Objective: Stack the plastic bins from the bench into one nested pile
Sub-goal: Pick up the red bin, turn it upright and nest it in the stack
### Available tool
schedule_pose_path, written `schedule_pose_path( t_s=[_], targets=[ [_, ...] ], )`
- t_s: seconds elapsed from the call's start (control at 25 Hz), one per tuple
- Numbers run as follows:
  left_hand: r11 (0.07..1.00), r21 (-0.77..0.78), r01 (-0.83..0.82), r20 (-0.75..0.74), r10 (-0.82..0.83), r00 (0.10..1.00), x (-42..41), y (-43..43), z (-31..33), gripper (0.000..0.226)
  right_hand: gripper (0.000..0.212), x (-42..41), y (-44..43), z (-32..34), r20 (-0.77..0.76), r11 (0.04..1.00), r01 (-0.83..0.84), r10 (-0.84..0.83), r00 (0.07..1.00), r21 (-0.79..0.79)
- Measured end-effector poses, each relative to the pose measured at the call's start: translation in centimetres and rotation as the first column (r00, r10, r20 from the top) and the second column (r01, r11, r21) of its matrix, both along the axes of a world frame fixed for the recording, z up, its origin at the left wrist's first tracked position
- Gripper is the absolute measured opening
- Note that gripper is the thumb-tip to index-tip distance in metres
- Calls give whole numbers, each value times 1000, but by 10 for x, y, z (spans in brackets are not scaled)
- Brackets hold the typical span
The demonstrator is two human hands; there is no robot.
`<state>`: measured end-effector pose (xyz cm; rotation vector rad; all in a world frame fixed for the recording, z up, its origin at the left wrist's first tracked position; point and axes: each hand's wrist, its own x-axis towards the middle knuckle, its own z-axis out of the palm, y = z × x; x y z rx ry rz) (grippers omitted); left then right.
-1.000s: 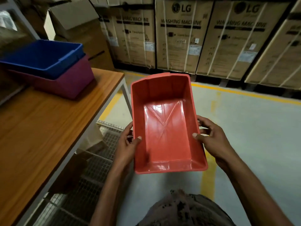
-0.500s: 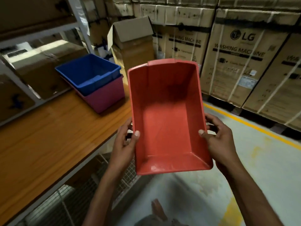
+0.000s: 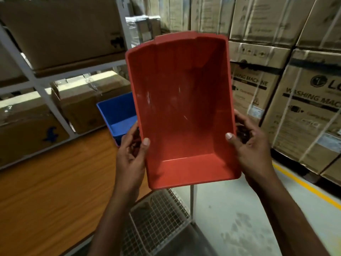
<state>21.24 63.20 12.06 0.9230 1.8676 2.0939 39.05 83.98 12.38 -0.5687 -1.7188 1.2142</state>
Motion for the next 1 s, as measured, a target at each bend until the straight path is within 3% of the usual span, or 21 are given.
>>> schedule_pose_path(
  t_s=[0.4, 0.64, 0.8, 1.0],
  targets=[
    [954, 125, -274, -132, 290, 948, -75, 51, 54, 51, 65, -134, 90, 60, -125, 951, -298, 307, 943, 85],
    [883, 193, -427, -106, 451, 886, -111, 74, 55, 48, 67, -203, 124, 71, -186, 879, -468, 476, 859, 89],
    [862, 182, -474, -108, 497, 861, -123, 75, 64, 48, 65, -233, 134, 76, -197, 825, -564, 559, 805, 35],
    [864, 164, -477, -2, 484, 875, -156, 59, 93, 40, 60, -269, 131, 91, -184, 700, -705, 682, 708, -117]
  ],
)
